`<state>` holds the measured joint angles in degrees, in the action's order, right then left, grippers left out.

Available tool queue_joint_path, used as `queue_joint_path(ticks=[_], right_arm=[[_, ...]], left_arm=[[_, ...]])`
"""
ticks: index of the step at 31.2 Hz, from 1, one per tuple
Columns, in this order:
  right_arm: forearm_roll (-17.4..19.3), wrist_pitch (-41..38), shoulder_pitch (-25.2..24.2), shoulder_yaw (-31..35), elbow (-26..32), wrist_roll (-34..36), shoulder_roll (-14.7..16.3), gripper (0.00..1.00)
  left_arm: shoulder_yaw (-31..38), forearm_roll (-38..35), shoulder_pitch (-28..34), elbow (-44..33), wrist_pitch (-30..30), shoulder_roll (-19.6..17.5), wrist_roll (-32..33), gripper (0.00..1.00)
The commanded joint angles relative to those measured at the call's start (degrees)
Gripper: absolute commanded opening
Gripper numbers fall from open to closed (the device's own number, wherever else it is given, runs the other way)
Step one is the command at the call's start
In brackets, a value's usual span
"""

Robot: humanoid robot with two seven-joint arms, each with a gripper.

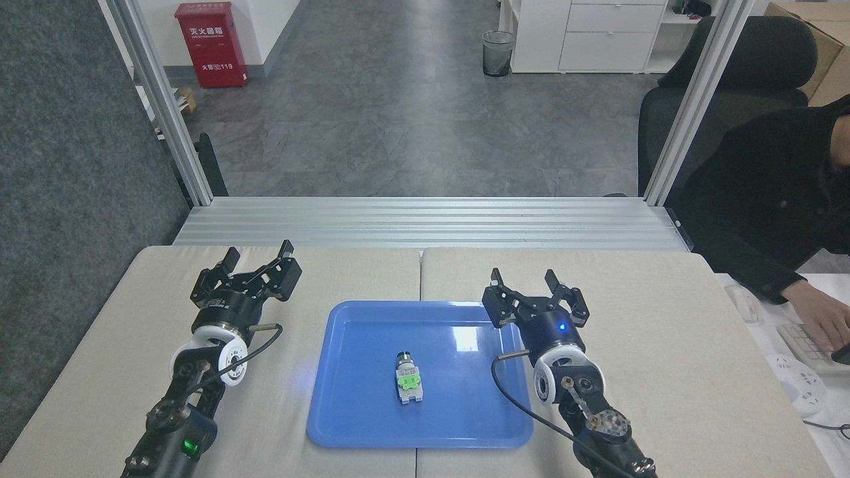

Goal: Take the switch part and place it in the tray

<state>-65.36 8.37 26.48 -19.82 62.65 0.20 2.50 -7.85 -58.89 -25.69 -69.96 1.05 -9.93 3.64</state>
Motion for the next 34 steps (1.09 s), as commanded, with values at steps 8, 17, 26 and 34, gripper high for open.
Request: queue_joint_path(ticks=[8,17,26,34], right_arm=[[-1.3,0.2,-1.0,4.9,0.1,-0.1,6.6,1.00],[-1.3,0.2,-1.0,5.0,0.4,-0.1,6.6,1.00],[-1.2,0.0,-1.2,5.8,0.8,-2.3,7.1,1.00],[-1.3,0.0,-1.9,5.1,3.4,-2.7,7.0,1.00]], left_arm=[[0.0,0.0,0.0,0.0,0.0,0.0,0.0,1.00],[-0.1,0.0,0.0,0.0,0.0,0.0,0.0,1.00],[0.0,0.0,0.0,0.0,0.0,0.0,0.0,1.00],[0.0,0.0,0.0,0.0,0.0,0.0,0.0,1.00]])
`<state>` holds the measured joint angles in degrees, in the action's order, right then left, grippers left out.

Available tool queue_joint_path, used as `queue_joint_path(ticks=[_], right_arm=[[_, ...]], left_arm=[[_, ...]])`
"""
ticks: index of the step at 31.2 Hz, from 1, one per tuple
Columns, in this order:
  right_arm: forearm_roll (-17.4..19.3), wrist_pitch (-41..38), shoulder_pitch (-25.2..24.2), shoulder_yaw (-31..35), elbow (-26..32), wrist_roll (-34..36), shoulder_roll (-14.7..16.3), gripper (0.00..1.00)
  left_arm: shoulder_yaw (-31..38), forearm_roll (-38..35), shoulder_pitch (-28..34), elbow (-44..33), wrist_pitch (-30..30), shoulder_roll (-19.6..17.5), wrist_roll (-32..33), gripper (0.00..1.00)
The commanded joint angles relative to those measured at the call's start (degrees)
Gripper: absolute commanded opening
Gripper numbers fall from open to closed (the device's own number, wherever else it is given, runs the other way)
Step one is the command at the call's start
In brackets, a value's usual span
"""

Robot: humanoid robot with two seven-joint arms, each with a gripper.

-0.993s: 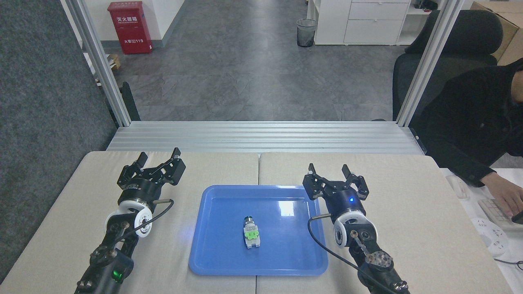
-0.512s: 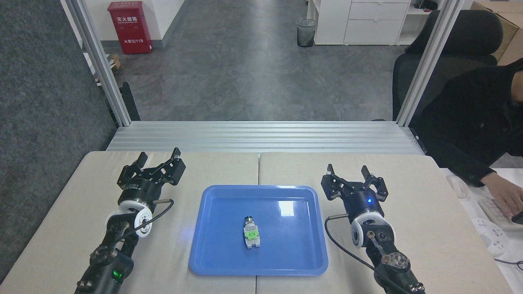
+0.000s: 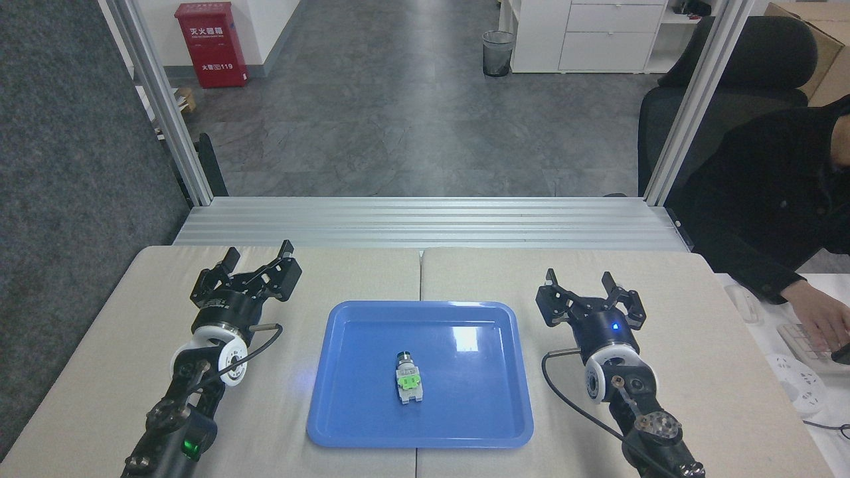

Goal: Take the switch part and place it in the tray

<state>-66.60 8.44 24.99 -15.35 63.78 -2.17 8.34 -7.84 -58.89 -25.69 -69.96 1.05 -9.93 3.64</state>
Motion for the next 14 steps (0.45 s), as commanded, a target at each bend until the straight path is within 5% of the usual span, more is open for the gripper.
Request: queue_joint_path(ticks=[1,14], right_arm=[[0.0,-0.2,-0.1,0.8,2.1,-0.3,1.2,1.00],[0.0,-1.8,-0.6,0.6,2.1,-0.2,1.1,1.00]], left_arm=[[0.0,0.0,0.0,0.0,0.0,0.0,0.0,1.00],[0.0,0.0,0.0,0.0,0.0,0.0,0.0,1.00]])
